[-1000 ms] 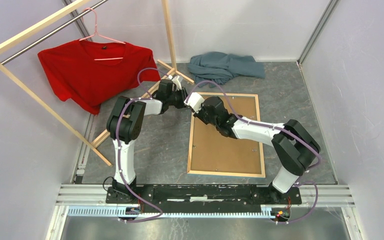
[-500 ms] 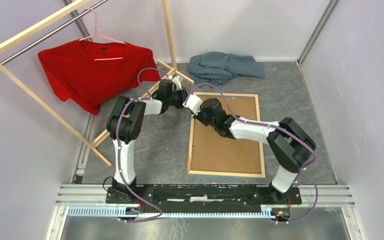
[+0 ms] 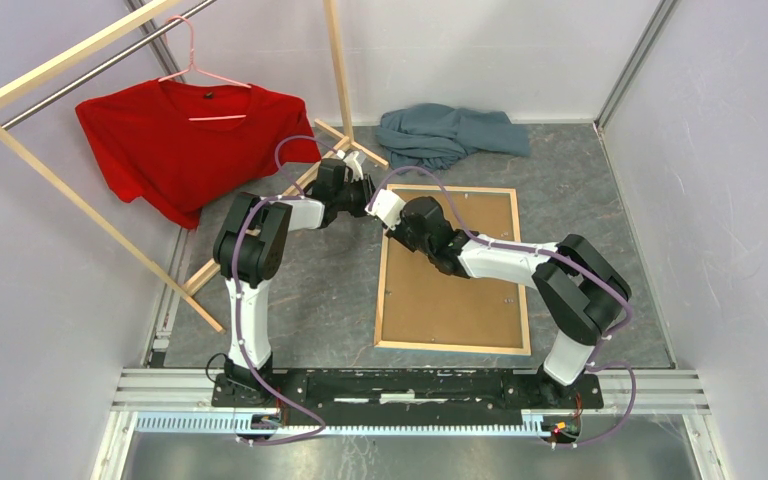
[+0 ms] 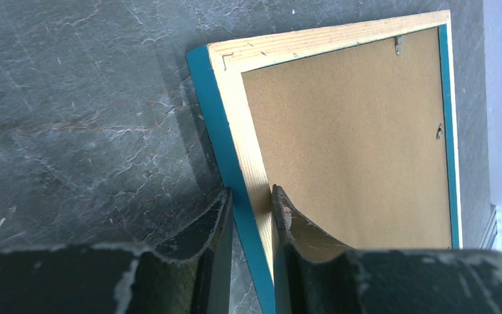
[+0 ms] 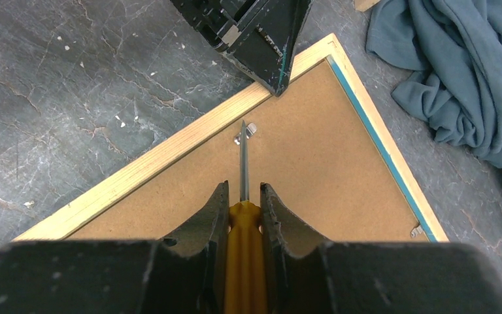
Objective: Take the photo out of the frame
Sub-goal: Release the photo frame item from the photo frame.
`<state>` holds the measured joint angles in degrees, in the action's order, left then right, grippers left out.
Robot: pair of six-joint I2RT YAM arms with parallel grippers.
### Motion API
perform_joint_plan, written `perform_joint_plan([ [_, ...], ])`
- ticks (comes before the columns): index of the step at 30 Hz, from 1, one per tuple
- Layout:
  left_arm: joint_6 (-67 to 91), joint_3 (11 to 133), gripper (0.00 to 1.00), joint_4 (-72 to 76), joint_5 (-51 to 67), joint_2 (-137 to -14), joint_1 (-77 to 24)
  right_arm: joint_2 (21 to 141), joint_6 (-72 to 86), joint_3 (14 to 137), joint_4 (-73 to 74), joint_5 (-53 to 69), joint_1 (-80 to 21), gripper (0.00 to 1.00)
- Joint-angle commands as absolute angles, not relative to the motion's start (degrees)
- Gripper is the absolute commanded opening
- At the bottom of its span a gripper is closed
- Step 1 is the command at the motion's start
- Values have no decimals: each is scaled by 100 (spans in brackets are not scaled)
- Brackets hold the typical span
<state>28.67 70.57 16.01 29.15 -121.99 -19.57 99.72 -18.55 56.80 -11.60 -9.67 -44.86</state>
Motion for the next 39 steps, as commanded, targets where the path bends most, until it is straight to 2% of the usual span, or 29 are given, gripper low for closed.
perform_joint_plan([
  [1, 2979, 6979, 21, 1081, 2941, -12446, -1993, 9908, -1999, 5824, -1093, -1214, -4455, 0],
  [39, 2979, 6996, 21, 1081, 2934, -12535, -2001, 9811, -2059, 5855, -1341, -1243, -4459, 0],
])
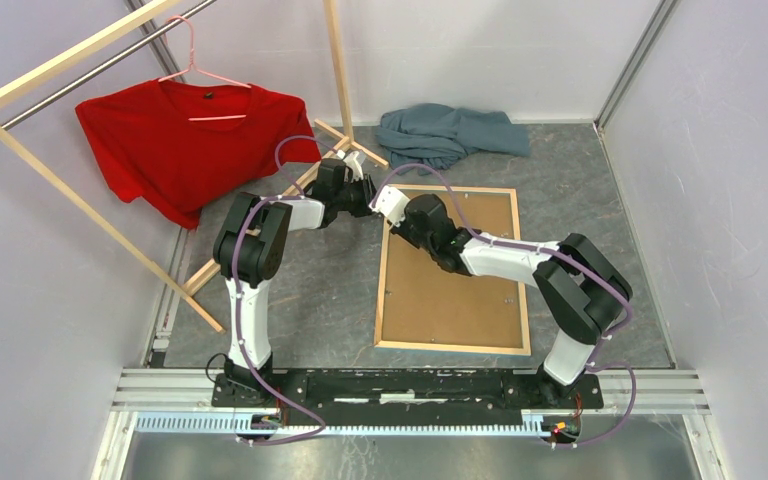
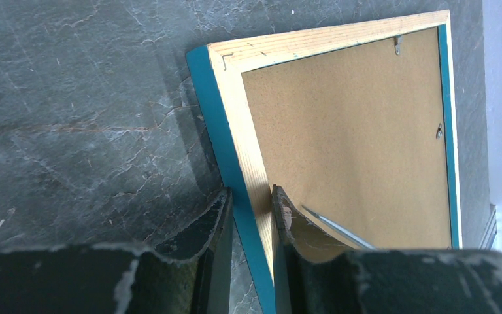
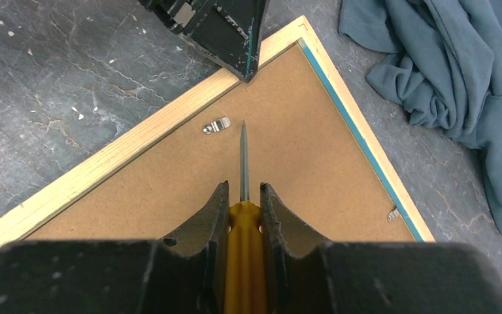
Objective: Take the photo out of the frame
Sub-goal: Release the photo frame item from the photo frame.
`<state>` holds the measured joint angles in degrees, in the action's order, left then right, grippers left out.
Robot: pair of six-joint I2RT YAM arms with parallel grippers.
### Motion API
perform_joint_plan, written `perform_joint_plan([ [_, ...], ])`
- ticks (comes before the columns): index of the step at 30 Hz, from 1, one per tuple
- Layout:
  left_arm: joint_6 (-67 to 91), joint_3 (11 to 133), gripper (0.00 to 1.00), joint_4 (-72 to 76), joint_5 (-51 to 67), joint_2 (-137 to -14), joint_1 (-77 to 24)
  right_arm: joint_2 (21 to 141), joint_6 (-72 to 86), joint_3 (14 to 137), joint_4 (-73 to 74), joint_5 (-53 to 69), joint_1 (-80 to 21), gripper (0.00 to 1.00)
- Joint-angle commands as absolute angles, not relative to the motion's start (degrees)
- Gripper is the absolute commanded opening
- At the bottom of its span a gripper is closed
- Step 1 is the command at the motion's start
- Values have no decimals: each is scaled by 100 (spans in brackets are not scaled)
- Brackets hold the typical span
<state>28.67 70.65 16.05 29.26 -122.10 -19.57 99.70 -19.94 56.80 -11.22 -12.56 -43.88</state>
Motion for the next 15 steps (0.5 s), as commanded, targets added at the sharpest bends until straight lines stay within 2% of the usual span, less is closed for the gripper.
perform_joint_plan([
  [1, 2979, 6996, 21, 1081, 2931, -12532, -2002, 9808, -2049, 5847, -1360, -1223, -4471, 0],
  [15, 2971, 6996, 21, 1081, 2934, -12540, -2004, 9993, -2197, 5960, -1439, -1485, -4573, 0],
])
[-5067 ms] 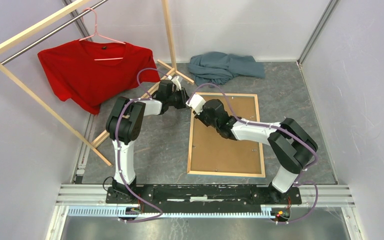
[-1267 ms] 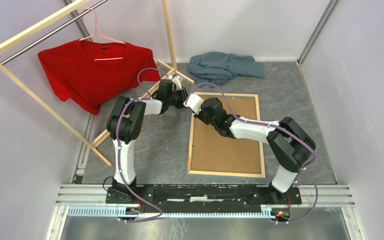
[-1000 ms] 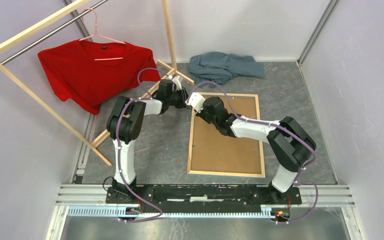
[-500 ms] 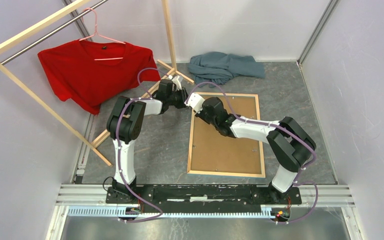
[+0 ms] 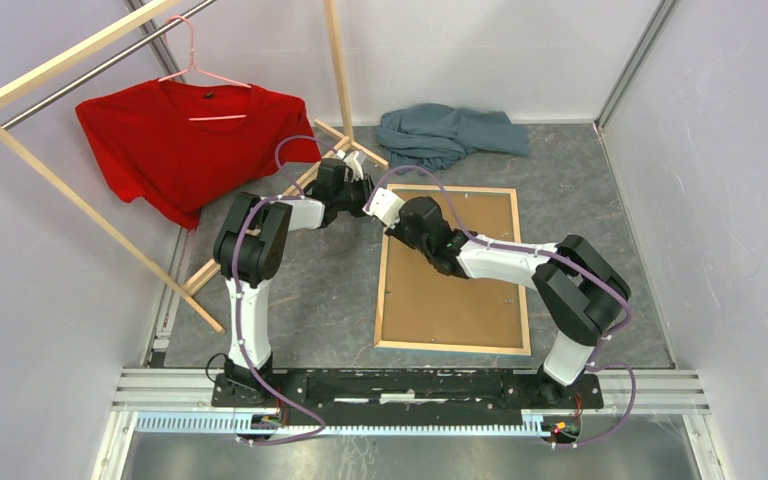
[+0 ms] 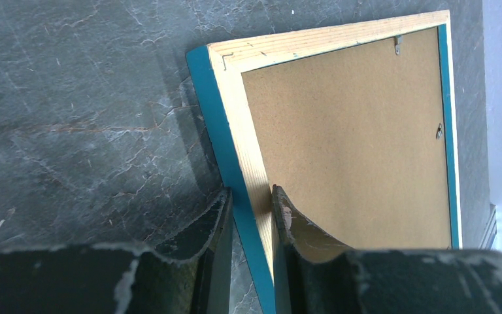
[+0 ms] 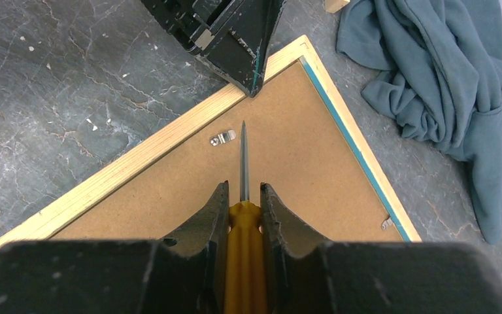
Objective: Take the photo out of the frame
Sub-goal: Release the photo frame item from the photo frame.
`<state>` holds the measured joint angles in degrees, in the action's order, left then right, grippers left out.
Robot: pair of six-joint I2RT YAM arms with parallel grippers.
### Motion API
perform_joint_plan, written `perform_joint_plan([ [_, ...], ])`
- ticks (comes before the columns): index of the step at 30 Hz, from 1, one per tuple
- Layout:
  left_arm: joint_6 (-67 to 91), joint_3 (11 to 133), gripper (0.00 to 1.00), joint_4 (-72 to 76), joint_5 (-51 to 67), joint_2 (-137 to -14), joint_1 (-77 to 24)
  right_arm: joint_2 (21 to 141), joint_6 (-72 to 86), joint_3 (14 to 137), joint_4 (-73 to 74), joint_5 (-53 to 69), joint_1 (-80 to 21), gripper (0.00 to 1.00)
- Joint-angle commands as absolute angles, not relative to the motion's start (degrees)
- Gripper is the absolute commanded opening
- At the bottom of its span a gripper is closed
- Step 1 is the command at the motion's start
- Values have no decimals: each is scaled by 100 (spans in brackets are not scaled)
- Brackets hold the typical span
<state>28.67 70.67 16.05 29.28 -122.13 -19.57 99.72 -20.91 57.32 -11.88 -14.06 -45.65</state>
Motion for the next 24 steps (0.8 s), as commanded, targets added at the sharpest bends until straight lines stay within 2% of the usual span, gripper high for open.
perform_joint_plan([
  [1, 2971, 6996, 21, 1081, 2935, -12546, -2003, 9993, -2182, 5942, -1440, -1433, -4578, 0],
  [9, 2979, 6996, 21, 1081, 2937, -12520, -1997, 10072, -2127, 5990, -1276, -964, -4586, 0],
  [24, 2988, 6985, 21, 1081, 2960, -12480, -1995, 9975, -2145, 6043, -731, -1002, -4583, 0],
])
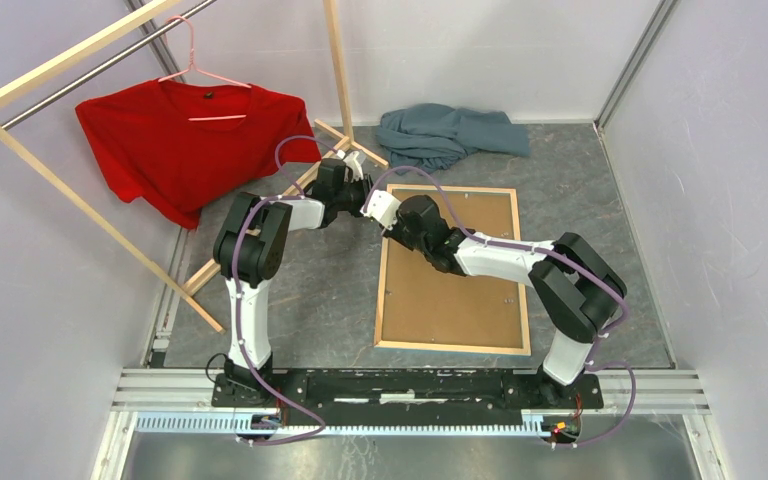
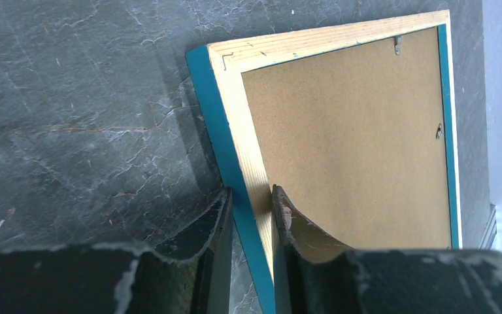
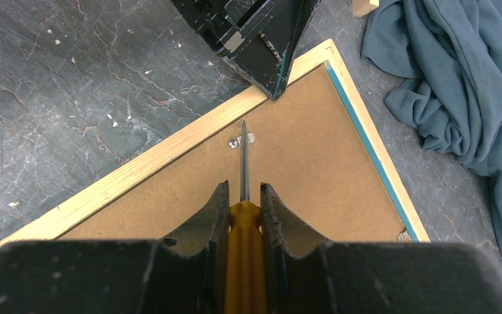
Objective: Take the photo out of the frame
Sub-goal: Release the photo frame item from the photo frame.
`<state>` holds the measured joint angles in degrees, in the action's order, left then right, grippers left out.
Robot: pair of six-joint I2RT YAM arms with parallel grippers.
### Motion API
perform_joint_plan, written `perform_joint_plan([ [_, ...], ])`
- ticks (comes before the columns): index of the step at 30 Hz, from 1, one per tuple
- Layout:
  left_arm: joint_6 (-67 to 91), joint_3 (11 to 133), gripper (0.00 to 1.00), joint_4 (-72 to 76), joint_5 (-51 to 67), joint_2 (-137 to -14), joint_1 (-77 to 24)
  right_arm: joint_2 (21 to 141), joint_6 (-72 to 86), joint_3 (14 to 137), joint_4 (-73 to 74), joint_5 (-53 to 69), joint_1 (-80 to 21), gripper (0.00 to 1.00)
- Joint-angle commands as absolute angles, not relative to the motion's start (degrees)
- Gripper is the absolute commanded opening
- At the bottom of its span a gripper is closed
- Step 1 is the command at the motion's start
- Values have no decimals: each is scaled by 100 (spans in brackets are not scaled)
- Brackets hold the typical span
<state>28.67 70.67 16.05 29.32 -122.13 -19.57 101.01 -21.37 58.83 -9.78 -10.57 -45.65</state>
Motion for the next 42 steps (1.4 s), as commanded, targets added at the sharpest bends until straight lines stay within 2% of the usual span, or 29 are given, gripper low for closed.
perform_joint_plan([
  [1, 2988, 6985, 21, 1081, 2961, -12476, -1990, 9954, -2148, 6026, -716, -1011, -4578, 0],
  [19, 2979, 6987, 21, 1081, 2952, -12485, -1995, 9712, -2240, 5897, -671, -955, -4510, 0],
  [29, 2979, 6987, 21, 1081, 2953, -12507, -1995, 9832, -2197, 5862, -893, -1330, -4502, 0],
  [42, 2979, 6996, 21, 1081, 2953, -12533, -1989, 9720, -1989, 5870, -1106, -820, -4509, 0],
])
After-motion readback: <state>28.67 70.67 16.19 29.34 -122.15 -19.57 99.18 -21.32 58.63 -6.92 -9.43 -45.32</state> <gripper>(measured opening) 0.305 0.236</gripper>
